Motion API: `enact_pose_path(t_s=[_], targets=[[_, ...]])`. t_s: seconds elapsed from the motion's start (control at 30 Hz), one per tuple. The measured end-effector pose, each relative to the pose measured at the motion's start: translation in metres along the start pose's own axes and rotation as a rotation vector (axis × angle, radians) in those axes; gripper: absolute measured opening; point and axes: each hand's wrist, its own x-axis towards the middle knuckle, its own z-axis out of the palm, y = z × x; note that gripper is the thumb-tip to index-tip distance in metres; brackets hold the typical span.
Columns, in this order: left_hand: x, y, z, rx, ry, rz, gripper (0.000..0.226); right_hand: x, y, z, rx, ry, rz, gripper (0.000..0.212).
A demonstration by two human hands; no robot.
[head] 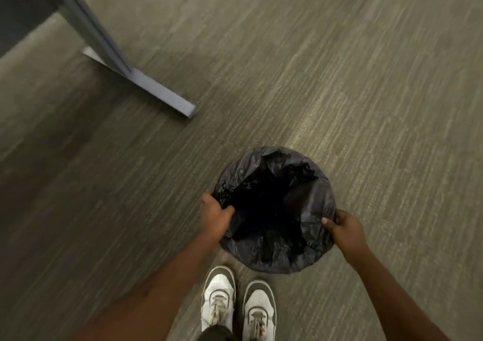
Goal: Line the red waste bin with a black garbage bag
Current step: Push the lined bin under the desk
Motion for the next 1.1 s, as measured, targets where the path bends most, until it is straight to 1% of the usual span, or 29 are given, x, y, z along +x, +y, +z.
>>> enact_pose_path(t_s=[0.1, 0.2, 0.3, 0.4, 0.53, 0.63, 0.7, 0.77, 0.83, 1.0, 1.1], targets=[[0.02, -0.011, -0.052, -0.06, 0.104, -0.048, 0.063, 0.024, -0.06, 0.04, -0.116, -0.059, -0.112, 0.027], [0.043, -0.023, -0.1, -0.097, 0.227, -0.122, 0.071, 0.043, -0.122, 0.085, -0.188, -0.098, -0.228, 0.024], [0.068, -0.042, -0.14, -0.133, 0.306, -0.124, 0.073, 0.059, -0.179, 0.131, -0.238, -0.139, -0.328, 0.026], [0.093, -0.056, -0.171, -0.158, 0.351, -0.181, 0.088, 0.073, -0.228, 0.171, -0.274, -0.186, -0.41, 0.026], [0.127, -0.065, -0.2, -0.165, 0.389, -0.209, 0.097, 0.091, -0.28, 0.212, -0.372, -0.214, -0.462, 0.031], [0.147, -0.069, -0.214, -0.145, 0.403, -0.211, 0.103, 0.102, -0.303, 0.231, -0.345, -0.264, -0.494, 0.023], [0.158, -0.071, -0.221, -0.164, 0.411, -0.218, 0.103, 0.109, -0.311, 0.242, -0.339, -0.268, -0.502, 0.025], [0.166, -0.073, -0.225, -0.171, 0.404, -0.223, 0.101, 0.114, -0.319, 0.253, -0.393, -0.255, -0.521, 0.028], [0.168, -0.076, -0.225, -0.15, 0.376, -0.242, 0.104, 0.119, -0.326, 0.263, -0.432, -0.239, -0.533, 0.029], [0.162, -0.08, -0.214, -0.147, 0.38, -0.245, 0.105, 0.128, -0.331, 0.273, -0.515, -0.201, -0.539, 0.027], [0.15, -0.079, -0.201, -0.184, 0.402, -0.269, 0.098, 0.132, -0.333, 0.272, -0.608, -0.178, -0.54, 0.027]])
